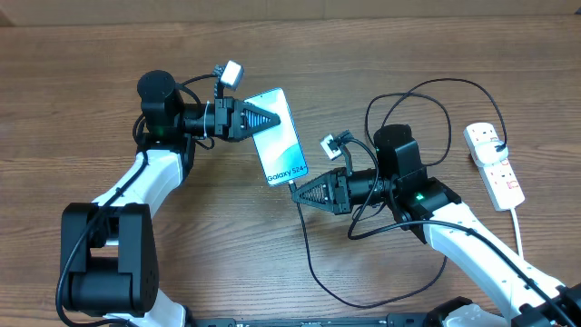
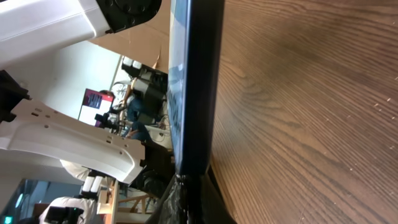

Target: Plug charger to phone and switch on socket

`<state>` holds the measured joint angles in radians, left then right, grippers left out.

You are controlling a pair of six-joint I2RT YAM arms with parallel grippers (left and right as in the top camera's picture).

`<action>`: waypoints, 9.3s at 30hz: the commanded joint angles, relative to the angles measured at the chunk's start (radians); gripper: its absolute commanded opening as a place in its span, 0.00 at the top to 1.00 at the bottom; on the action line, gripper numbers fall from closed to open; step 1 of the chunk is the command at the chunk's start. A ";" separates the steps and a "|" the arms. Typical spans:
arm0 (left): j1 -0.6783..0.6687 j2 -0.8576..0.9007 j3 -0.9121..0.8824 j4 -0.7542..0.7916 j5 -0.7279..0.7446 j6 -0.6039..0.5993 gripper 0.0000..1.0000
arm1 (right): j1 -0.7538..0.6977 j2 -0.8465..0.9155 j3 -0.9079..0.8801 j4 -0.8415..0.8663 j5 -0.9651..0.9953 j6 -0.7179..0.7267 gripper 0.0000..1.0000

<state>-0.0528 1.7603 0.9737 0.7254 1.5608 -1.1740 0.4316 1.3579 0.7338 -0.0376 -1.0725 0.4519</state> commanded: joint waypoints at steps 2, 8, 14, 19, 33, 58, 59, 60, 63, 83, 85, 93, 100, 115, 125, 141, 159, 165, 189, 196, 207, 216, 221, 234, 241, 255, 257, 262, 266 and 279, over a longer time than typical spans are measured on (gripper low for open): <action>-0.008 0.002 0.023 0.005 0.022 0.023 0.96 | -0.008 0.003 0.026 0.007 0.010 0.001 0.96; -0.006 0.002 0.023 0.005 0.022 0.023 0.96 | -0.008 0.003 0.026 0.002 -0.022 0.000 0.96; -0.006 0.002 0.023 0.008 0.022 0.023 0.96 | -0.008 0.003 0.026 -0.006 -0.058 -0.003 0.96; -0.006 0.002 0.023 0.008 0.021 0.023 0.95 | -0.008 0.003 0.026 -0.005 -0.057 -0.003 0.96; -0.007 0.002 0.023 0.008 0.021 0.022 0.96 | -0.008 0.003 0.026 0.006 -0.042 -0.003 0.96; -0.014 0.002 0.023 0.008 0.022 0.031 0.96 | -0.008 0.003 0.026 -0.019 -0.021 0.003 0.96; -0.013 0.002 0.023 0.008 0.022 0.031 0.95 | -0.008 0.003 0.026 -0.019 -0.020 -0.008 0.96; -0.013 0.002 0.023 0.008 0.022 0.031 0.96 | -0.009 0.003 0.026 -0.018 -0.018 -0.009 0.96; -0.013 0.002 0.023 0.008 0.022 0.031 0.96 | -0.009 0.003 0.026 -0.016 0.008 -0.007 0.96; -0.013 0.002 0.023 0.008 0.022 0.071 0.96 | -0.009 0.003 0.026 -0.014 -0.047 -0.007 0.96; -0.013 0.002 0.023 0.008 0.022 0.071 0.96 | -0.009 0.003 0.026 -0.009 -0.047 -0.007 0.96; -0.013 0.002 0.023 0.008 0.022 0.072 0.96 | -0.008 0.003 0.026 -0.020 -0.048 -0.007 0.96; -0.013 0.002 0.023 0.008 0.022 0.076 0.96 | -0.008 0.003 0.026 -0.021 -0.059 -0.007 0.96; -0.013 0.002 0.023 0.007 0.021 0.070 0.96 | -0.008 0.003 0.026 -0.047 -0.027 -0.006 0.96; -0.013 0.002 0.023 0.008 0.021 0.068 0.96 | -0.008 0.003 0.026 -0.048 -0.029 -0.007 0.96; -0.013 0.002 0.023 0.007 0.022 0.067 0.96 | -0.008 0.003 0.026 -0.034 -0.028 -0.011 0.96; -0.013 0.002 0.023 0.004 0.022 0.066 0.95 | -0.008 0.003 0.026 0.006 -0.017 -0.006 0.96; -0.013 0.002 0.023 0.004 0.022 0.058 0.96 | -0.008 0.003 0.026 0.010 0.012 -0.006 0.96; -0.024 0.002 0.023 0.004 0.021 0.118 0.96 | -0.007 -0.007 0.026 -0.037 0.035 -0.064 0.38; -0.024 0.002 0.023 0.004 0.006 0.150 0.96 | -0.007 -0.152 0.028 -0.113 0.120 -0.068 0.16; -0.026 0.002 0.023 0.004 -0.041 0.150 0.96 | 0.224 -0.411 0.027 -0.463 0.994 -0.109 0.00; -0.026 0.002 0.023 0.003 -0.052 0.138 0.96 | 0.531 -0.206 0.027 -0.320 1.478 -0.003 0.18; -0.026 0.002 0.023 0.003 -0.051 0.140 0.96 | 0.562 -0.123 0.027 -0.221 1.499 -0.003 0.43; -0.026 0.002 0.023 0.003 -0.045 0.166 0.96 | 0.563 -0.164 0.054 -0.210 1.507 -0.004 0.75; -0.031 0.002 0.023 0.003 -0.040 0.166 0.96 | 0.573 -0.165 0.054 -0.178 1.505 -0.014 0.96; -0.154 0.002 0.018 0.004 0.019 0.192 0.96 | 0.558 -0.165 0.060 -0.039 1.506 -0.146 0.96; -0.171 0.002 0.010 0.004 0.019 0.192 0.96 | 0.549 -0.165 0.076 -0.041 1.505 -0.150 0.96; -0.182 0.002 -0.025 0.004 0.019 0.202 0.96 | 0.549 -0.165 0.138 -0.088 1.505 -0.169 0.96; -0.181 0.002 -0.063 0.005 0.019 0.210 0.96 | 0.549 -0.165 0.145 -0.130 1.501 -0.157 0.96; -0.200 0.002 -0.069 0.006 -0.378 0.074 0.96 | 0.550 -0.389 0.145 -0.373 1.285 -0.002 0.00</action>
<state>-0.2180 1.7618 0.9192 0.7280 1.3132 -1.0325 0.9913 1.0756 0.8139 -0.4004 0.2390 0.4118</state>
